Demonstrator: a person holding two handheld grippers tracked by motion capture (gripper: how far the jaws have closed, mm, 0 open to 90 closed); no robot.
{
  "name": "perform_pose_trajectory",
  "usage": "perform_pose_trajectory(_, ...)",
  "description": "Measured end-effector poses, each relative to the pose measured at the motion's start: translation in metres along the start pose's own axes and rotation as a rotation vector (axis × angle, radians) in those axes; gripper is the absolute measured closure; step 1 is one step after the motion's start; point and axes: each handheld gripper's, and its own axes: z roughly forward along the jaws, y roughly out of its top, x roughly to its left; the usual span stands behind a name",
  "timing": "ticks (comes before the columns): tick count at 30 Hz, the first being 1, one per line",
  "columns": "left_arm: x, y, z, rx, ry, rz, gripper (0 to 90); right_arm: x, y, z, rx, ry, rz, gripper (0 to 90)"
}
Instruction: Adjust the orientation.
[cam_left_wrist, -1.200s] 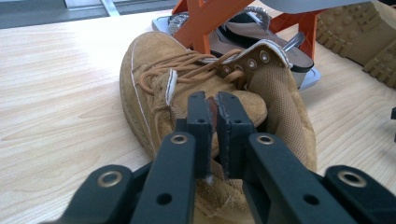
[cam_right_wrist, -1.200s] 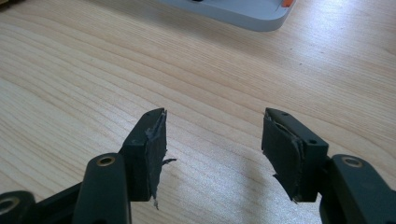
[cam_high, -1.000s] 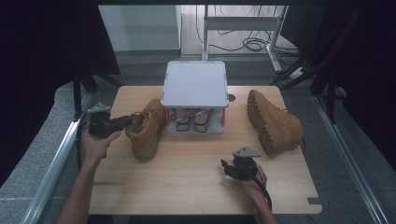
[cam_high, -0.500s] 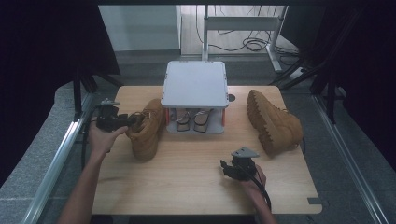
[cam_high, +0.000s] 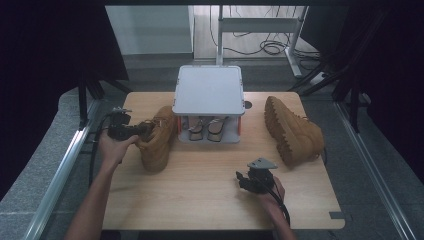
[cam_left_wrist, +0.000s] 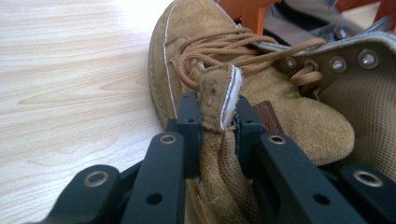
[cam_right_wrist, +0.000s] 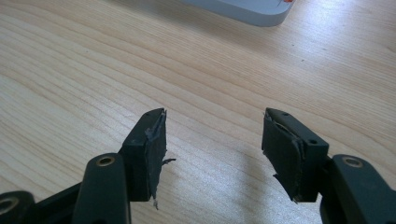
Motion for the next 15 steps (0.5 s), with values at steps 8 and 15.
perform_pose_trajectory(8, 0.007, 0.0, -0.009, -0.083, -0.088, -0.081, 79.6, -0.001, 0.0, 0.0, -0.003, -0.003, 0.005, 40.1)
perform_pose_trajectory(15, 0.003, 0.004, -0.032, -0.123, -0.122, -0.068, 79.6, 0.0, 0.0, -0.001, -0.01, -0.002, 0.005, 40.1)
